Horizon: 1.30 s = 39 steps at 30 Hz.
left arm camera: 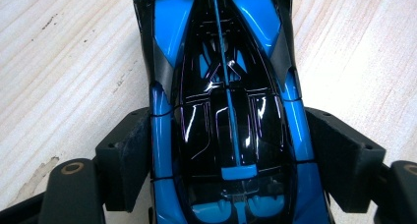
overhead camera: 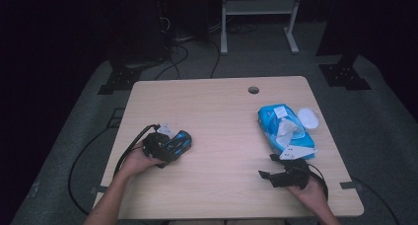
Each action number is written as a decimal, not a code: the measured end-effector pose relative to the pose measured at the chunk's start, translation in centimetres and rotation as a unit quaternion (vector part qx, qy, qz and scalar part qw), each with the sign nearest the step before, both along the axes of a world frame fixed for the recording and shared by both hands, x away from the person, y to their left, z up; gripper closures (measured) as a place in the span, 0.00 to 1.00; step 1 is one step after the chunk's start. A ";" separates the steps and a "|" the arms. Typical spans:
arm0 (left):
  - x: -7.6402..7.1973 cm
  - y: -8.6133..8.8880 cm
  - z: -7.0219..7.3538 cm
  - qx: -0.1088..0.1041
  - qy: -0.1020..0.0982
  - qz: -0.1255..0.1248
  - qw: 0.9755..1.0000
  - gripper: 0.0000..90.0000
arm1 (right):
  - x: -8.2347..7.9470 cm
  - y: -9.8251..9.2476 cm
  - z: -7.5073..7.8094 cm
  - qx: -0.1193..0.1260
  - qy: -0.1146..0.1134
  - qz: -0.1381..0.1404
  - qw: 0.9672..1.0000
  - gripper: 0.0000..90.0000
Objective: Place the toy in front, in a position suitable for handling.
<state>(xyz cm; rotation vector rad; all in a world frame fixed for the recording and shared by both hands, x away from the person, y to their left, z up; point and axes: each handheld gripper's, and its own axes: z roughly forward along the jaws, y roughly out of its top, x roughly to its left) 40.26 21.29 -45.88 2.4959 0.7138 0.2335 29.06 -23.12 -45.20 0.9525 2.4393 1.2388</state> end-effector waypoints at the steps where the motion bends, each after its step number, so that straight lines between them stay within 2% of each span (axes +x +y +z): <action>1: 0.0 0.0 0.0 0.000 0.000 0.001 1.000 0.26 | 0.0 0.0 0.0 0.000 0.000 0.000 1.000 0.25; 6: 0.0 -0.2 0.3 0.014 0.000 0.004 1.000 0.29 | 0.0 0.1 0.0 0.000 -0.002 0.002 1.000 0.25; 15: -0.2 -0.4 0.3 0.020 -0.009 0.005 1.000 0.29 | -0.1 0.0 0.2 0.002 -0.005 -0.001 1.000 0.26; 20: -0.2 -0.2 0.2 0.012 -0.009 0.006 1.000 0.29 | -0.1 0.0 0.2 0.003 -0.006 -0.001 1.000 0.25; 28: -0.2 -0.2 0.3 0.012 -0.008 0.009 1.000 0.29 | 0.0 0.0 0.2 0.003 -0.006 -0.001 1.000 0.25; 39: -0.4 0.3 1.3 -0.012 -0.018 0.011 1.000 0.29 | 0.0 0.0 0.3 0.004 -0.008 -0.002 1.000 0.25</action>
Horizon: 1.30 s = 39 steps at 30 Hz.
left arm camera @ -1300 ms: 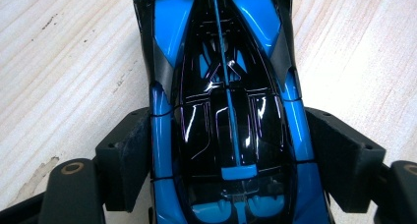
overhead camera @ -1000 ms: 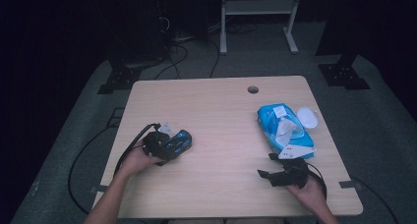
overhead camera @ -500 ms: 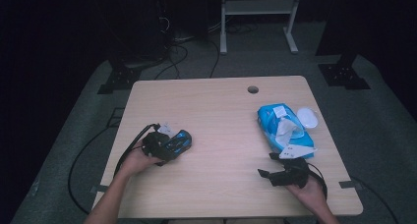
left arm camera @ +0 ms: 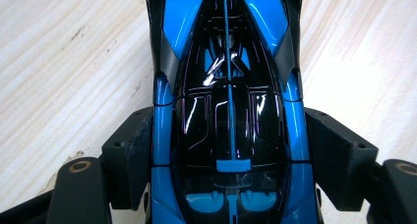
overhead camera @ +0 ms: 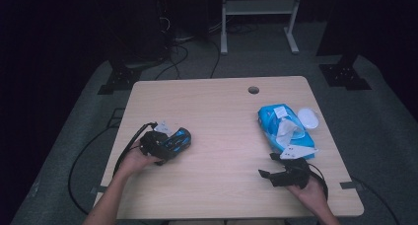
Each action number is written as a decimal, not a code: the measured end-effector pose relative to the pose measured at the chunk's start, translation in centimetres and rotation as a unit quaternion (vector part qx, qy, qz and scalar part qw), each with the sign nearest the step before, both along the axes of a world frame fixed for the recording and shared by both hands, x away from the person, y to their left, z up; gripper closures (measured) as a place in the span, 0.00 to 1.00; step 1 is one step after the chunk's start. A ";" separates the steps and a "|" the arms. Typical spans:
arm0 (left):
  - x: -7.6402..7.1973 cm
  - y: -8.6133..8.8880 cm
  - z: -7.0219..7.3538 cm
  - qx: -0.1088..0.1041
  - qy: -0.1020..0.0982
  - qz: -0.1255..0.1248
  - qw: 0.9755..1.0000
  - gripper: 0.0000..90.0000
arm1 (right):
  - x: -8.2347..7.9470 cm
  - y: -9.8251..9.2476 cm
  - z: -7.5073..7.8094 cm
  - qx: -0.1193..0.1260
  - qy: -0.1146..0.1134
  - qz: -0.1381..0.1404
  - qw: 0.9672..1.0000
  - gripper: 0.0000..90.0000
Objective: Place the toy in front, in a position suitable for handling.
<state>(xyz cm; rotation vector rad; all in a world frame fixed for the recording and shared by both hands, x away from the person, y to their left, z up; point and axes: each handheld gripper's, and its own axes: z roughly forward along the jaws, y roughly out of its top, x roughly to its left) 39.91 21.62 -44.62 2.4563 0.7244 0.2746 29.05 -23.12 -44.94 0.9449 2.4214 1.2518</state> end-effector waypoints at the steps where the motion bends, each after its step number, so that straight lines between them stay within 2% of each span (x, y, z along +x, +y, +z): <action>1: -0.1 -0.4 0.4 -0.001 -0.003 -0.007 1.000 0.29 | 0.0 0.0 0.0 0.000 0.001 0.000 1.000 0.25; 2: -0.1 -0.4 0.4 -0.001 -0.003 -0.007 1.000 0.29 | 0.0 0.1 0.0 0.000 0.002 0.000 1.000 0.25; 11: -0.7 -5.0 2.6 -0.006 -0.026 -0.059 0.998 0.29 | 0.0 0.1 0.1 0.002 0.000 -0.001 1.000 0.25; 12: -0.7 -5.0 2.6 -0.006 -0.026 -0.059 0.998 0.29 | 0.0 0.1 0.1 0.002 0.000 -0.001 1.000 0.25; 13: -0.9 -6.2 2.8 -0.010 -0.027 -0.069 0.997 0.29 | 0.0 0.0 0.2 0.002 -0.001 -0.002 1.000 0.25; 17: -1.3 -8.4 2.9 -0.009 -0.029 -0.092 0.995 0.29 | -0.1 -0.2 0.2 0.006 -0.004 -0.003 1.000 0.25; 18: -1.3 -8.4 2.9 -0.009 -0.029 -0.092 0.995 0.29 | -0.1 -0.2 0.2 0.006 -0.004 -0.003 1.000 0.25; 19: -1.6 -9.5 2.9 -0.008 -0.029 -0.103 0.994 0.29 | -0.1 -0.3 0.3 0.007 -0.005 -0.005 1.000 0.25; 20: -1.6 -9.5 2.9 -0.008 -0.029 -0.103 0.994 0.29 | -0.1 -0.4 0.4 0.008 -0.005 -0.005 1.000 0.25; 21: -1.8 -10.5 2.9 -0.004 -0.028 -0.115 0.993 0.29 | -0.1 -0.4 0.4 0.008 -0.006 -0.006 1.000 0.25; 22: -1.8 -10.5 2.9 -0.004 -0.028 -0.115 0.993 0.29 | -0.1 -0.4 0.4 0.008 -0.006 -0.006 1.000 0.25; 23: -2.0 -11.6 2.7 -0.001 -0.026 -0.123 0.992 0.29 | -0.1 -0.5 0.4 0.010 -0.009 -0.006 1.000 0.26; 26: -2.3 -12.5 2.5 0.001 -0.024 -0.131 0.991 0.29 | -0.2 -0.5 0.5 0.009 -0.010 -0.007 1.000 0.25; 28: -2.6 -13.6 2.2 0.005 -0.019 -0.142 0.990 0.29 | -0.2 -0.6 0.5 0.011 -0.011 -0.009 1.000 0.25; 32: -2.9 -14.5 1.7 0.006 -0.016 -0.152 0.988 0.29 | -0.2 -0.8 0.6 0.012 -0.014 -0.011 1.000 0.26; 35: -3.2 -15.3 0.9 0.017 -0.012 -0.160 0.987 0.29 | -0.3 -0.9 0.7 0.012 -0.015 -0.013 1.000 0.25; 39: -3.3 -15.8 0.1 0.022 -0.006 -0.162 0.987 0.29 | -0.3 -1.1 0.9 0.014 -0.020 -0.017 1.000 0.25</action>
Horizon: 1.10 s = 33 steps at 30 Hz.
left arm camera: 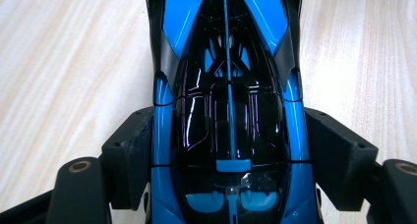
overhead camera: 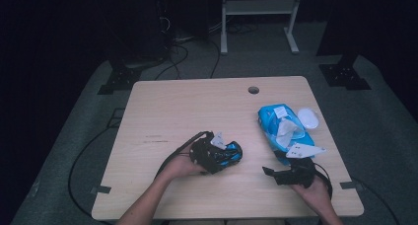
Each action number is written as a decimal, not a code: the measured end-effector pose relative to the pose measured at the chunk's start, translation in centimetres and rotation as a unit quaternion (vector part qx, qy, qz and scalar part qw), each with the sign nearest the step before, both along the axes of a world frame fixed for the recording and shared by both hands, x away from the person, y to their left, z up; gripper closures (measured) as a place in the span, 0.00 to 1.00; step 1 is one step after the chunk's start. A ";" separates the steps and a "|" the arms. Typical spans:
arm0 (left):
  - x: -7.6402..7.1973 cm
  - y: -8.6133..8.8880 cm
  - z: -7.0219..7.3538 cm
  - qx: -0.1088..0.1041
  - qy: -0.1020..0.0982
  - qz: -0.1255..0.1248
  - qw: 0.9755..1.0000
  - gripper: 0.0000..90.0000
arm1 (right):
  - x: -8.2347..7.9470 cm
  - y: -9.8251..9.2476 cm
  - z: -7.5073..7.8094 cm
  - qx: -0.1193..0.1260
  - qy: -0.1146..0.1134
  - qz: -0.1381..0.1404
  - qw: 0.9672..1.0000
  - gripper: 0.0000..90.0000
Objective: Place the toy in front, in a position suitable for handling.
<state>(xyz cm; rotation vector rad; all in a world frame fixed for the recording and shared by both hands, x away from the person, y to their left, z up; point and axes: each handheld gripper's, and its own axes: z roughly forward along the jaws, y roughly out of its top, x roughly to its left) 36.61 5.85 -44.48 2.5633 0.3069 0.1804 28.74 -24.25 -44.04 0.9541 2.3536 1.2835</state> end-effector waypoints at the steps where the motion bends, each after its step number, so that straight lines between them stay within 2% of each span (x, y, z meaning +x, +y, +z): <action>1: 0.0 -0.1 -0.2 0.002 0.000 0.001 1.000 0.29 | 0.0 -0.1 0.1 0.001 -0.001 -0.003 1.000 0.26; 5: 0.0 -0.2 -0.7 0.008 0.001 0.001 1.000 0.29 | 0.1 -0.7 0.8 0.003 -0.015 -0.015 1.000 0.26; 10: 0.0 -0.3 -1.3 0.008 0.006 0.003 1.000 0.29 | 0.4 -1.9 2.7 0.001 -0.045 -0.043 0.998 0.26; 15: 0.1 -0.3 -1.3 0.007 0.009 0.003 1.000 0.29 | 1.3 -3.0 5.0 -0.006 -0.082 -0.077 0.994 0.26; 19: 0.2 -0.1 -1.4 -0.001 0.014 0.004 1.000 0.29 | 2.7 -3.3 6.2 -0.032 -0.104 -0.100 0.989 0.27; 21: 0.2 0.0 -1.4 -0.005 0.013 0.004 1.000 0.28 | 3.9 -3.5 6.1 -0.047 -0.097 -0.110 0.988 0.27; 23: 0.1 0.1 -1.3 -0.009 0.010 0.008 1.000 0.22 | 5.2 -3.8 5.6 -0.059 -0.085 -0.121 0.987 0.27; 28: -0.2 0.8 -0.9 -0.027 0.001 0.013 1.000 0.18 | 7.4 -4.3 3.7 -0.064 -0.047 -0.139 0.987 0.34; 30: -0.3 1.2 -0.7 -0.038 -0.002 0.017 0.999 0.16 | 7.9 -4.4 2.9 -0.063 -0.038 -0.146 0.987 0.39; 33: -0.6 1.9 -0.5 -0.046 -0.010 0.022 0.999 0.13 | 8.5 -4.4 2.2 -0.063 -0.022 -0.147 0.987 0.52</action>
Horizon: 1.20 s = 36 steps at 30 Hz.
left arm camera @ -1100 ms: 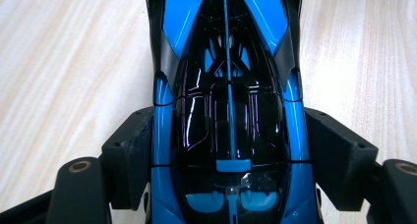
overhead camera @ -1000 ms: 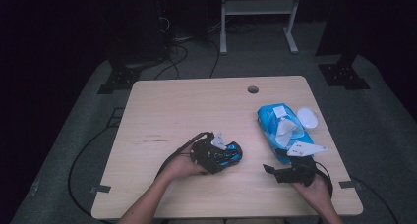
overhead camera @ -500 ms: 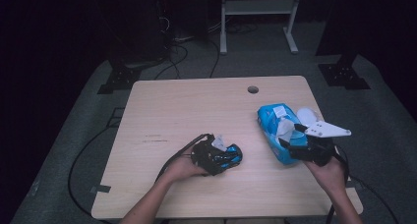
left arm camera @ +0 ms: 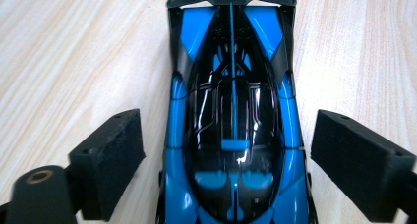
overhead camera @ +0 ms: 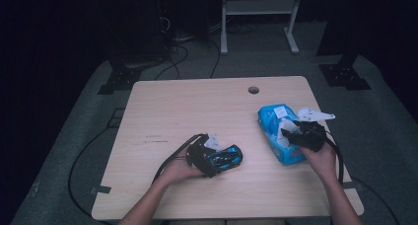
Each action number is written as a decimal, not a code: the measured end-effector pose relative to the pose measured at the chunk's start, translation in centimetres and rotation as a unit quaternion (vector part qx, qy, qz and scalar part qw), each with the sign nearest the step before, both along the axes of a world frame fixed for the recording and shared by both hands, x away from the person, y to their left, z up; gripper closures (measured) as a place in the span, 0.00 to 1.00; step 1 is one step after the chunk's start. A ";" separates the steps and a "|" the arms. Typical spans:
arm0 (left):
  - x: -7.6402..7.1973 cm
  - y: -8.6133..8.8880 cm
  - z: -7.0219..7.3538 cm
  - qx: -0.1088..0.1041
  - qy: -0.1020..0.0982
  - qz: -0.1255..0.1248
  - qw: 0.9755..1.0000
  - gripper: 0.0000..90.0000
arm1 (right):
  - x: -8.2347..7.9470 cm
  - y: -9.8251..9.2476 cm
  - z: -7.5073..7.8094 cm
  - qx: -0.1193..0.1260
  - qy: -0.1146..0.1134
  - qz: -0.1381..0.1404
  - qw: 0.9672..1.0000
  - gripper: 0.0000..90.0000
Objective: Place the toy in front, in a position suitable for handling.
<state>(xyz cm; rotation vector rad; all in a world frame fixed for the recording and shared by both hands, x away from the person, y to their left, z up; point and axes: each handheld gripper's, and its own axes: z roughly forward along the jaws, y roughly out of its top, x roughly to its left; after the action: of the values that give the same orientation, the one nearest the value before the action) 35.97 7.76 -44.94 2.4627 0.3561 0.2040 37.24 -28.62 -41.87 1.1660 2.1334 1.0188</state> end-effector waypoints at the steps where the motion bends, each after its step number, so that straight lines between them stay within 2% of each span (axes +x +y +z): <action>1: -0.2 0.3 0.1 -0.007 -0.003 0.002 1.000 0.13 | 0.1 0.0 -0.1 -0.001 0.000 -0.002 1.000 0.58; 3: -0.4 1.0 0.3 -0.018 -0.005 0.007 1.000 0.13 | 0.2 0.0 -0.1 0.002 -0.002 -0.003 1.000 0.71; 4: -0.4 1.0 0.3 -0.018 -0.005 0.007 1.000 0.13 | 0.2 0.0 -0.1 0.002 -0.002 -0.003 1.000 0.71; 5: -0.7 1.7 0.4 -0.030 -0.009 0.014 0.999 0.13 | 0.3 0.0 -0.1 0.005 -0.004 -0.002 1.000 0.82; 8: -0.9 2.3 0.5 -0.036 -0.012 0.019 0.999 0.12 | 0.5 -0.3 0.0 0.019 0.010 -0.003 1.000 0.93; 9: -1.1 3.0 0.6 -0.041 -0.016 0.025 0.999 0.12 | 0.5 -0.4 0.0 0.026 0.016 -0.005 1.000 0.95; 11: -1.4 3.6 0.6 -0.044 -0.019 0.030 0.998 0.12 | 0.2 -0.7 0.4 0.042 0.013 -0.001 0.999 0.96; 14: -1.7 4.6 0.6 -0.050 -0.022 0.038 0.998 0.12 | -0.5 -1.0 1.7 0.064 -0.006 0.007 0.998 0.96; 17: -1.8 5.3 0.6 -0.054 -0.023 0.047 0.997 0.12 | -1.7 -1.0 3.7 0.075 -0.029 0.025 0.996 0.96; 18: -1.8 5.3 0.6 -0.054 -0.023 0.047 0.997 0.12 | -1.7 -1.0 3.7 0.075 -0.029 0.025 0.996 0.96; 19: -1.9 5.7 0.6 -0.057 -0.023 0.050 0.997 0.12 | -2.8 -0.8 5.3 0.091 -0.047 0.046 0.994 0.96; 21: -2.0 5.8 0.6 -0.054 -0.025 0.050 0.997 0.11 | -4.0 -0.2 6.7 0.104 -0.055 0.072 0.990 0.96; 24: -2.2 6.0 0.6 -0.059 -0.026 0.050 0.997 0.11 | -5.7 1.6 7.7 0.112 -0.050 0.120 0.985 0.96; 27: -2.4 6.0 0.4 -0.059 -0.027 0.048 0.997 0.11 | -7.1 3.7 7.4 0.130 -0.026 0.168 0.977 0.96; 28: -2.4 6.0 0.3 -0.059 -0.025 0.048 0.997 0.11 | -7.3 4.4 7.1 0.129 -0.016 0.181 0.975 0.96; 30: -2.4 5.9 0.3 -0.060 -0.023 0.047 0.997 0.11 | -7.5 5.7 6.2 0.153 0.013 0.209 0.966 0.96; 31: -2.3 5.9 0.3 -0.062 -0.015 0.043 0.997 0.12 | -7.4 6.3 5.7 0.154 0.025 0.221 0.963 0.96; 34: -2.3 5.8 0.1 -0.067 -0.007 0.040 0.997 0.13 | -6.8 8.3 4.1 0.137 0.052 0.233 0.961 0.96; 36: -2.2 5.7 -0.1 -0.069 -0.004 0.040 0.997 0.14 | -6.0 9.4 3.1 0.118 0.066 0.235 0.963 0.96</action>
<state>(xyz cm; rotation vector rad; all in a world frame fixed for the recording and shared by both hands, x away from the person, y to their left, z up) 33.79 13.48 -45.02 2.3140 0.4504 0.2150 31.23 -19.22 -38.79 0.8599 2.5183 1.4713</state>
